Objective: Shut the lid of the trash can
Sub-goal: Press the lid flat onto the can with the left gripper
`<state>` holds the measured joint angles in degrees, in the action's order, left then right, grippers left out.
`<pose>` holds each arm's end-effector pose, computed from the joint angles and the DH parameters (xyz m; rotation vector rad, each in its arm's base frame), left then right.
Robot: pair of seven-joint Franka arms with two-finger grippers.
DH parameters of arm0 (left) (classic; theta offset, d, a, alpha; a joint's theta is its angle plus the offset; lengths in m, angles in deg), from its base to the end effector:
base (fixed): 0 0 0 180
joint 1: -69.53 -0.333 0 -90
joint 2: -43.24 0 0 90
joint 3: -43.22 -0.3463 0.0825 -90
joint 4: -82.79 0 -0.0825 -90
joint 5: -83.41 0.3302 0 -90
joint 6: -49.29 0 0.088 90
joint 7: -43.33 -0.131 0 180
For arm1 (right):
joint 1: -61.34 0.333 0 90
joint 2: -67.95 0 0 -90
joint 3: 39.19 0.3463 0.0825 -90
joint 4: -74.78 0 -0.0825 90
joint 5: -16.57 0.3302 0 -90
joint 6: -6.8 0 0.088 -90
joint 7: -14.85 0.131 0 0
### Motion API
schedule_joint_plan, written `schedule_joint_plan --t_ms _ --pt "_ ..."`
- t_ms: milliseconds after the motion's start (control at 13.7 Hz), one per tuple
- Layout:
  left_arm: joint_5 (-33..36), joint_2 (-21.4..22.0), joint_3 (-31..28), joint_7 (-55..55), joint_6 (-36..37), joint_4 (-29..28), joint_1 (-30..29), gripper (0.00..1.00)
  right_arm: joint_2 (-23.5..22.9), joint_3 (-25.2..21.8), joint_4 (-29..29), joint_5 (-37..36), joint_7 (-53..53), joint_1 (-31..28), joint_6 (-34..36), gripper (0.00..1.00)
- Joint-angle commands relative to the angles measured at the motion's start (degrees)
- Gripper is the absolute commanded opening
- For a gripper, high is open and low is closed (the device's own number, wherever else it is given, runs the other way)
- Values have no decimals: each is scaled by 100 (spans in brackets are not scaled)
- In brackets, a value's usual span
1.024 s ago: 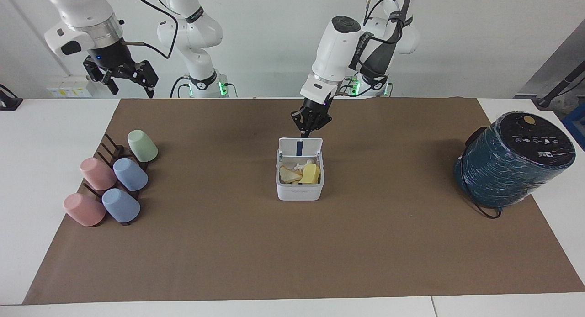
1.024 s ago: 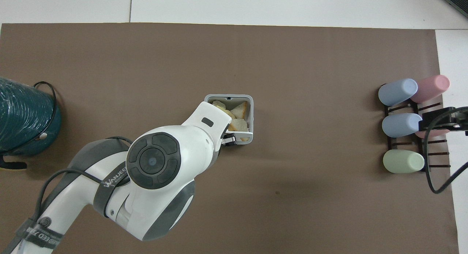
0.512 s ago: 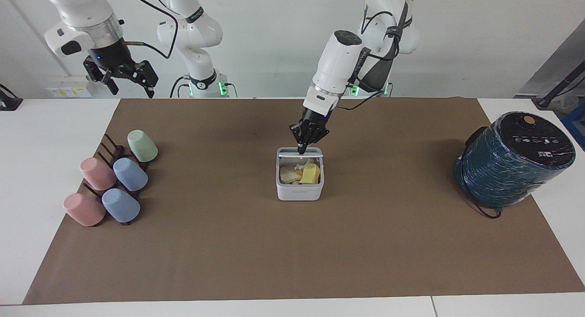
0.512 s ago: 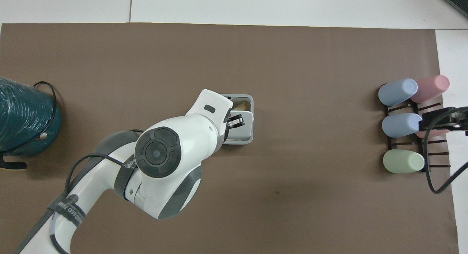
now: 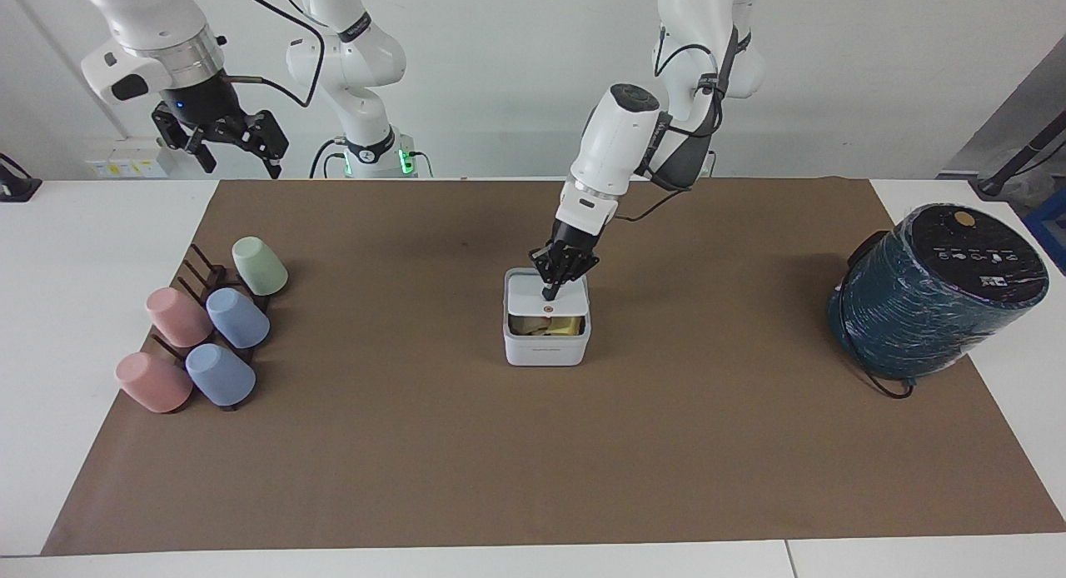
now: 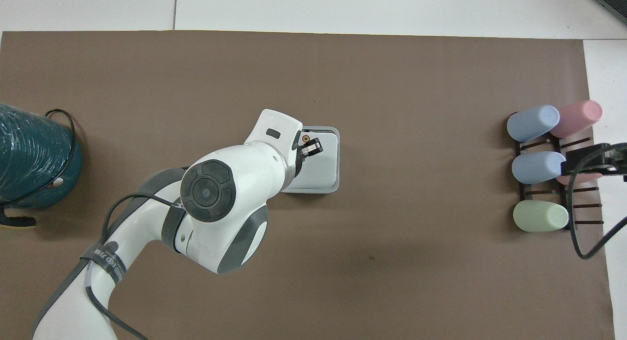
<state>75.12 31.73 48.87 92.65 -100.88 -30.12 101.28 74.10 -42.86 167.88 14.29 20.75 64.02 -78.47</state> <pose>0.4838 -0.3632 0.4579 2.6922 0.4395 0.3405 0.4543 -0.0154 0.6525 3.1014 -0.1902 -0.0437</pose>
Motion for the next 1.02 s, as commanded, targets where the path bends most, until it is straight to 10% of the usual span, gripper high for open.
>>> schedule_joint_plan --t_ms 0,951 --pt "-103 -158 6 -28 -214 -29 -37 0 106 6 85 122 -133 -31 46 100" --pt "-95 -554 6 -81 -522 -38 -63 0 106 6 85 122 -142 -23 55 100"
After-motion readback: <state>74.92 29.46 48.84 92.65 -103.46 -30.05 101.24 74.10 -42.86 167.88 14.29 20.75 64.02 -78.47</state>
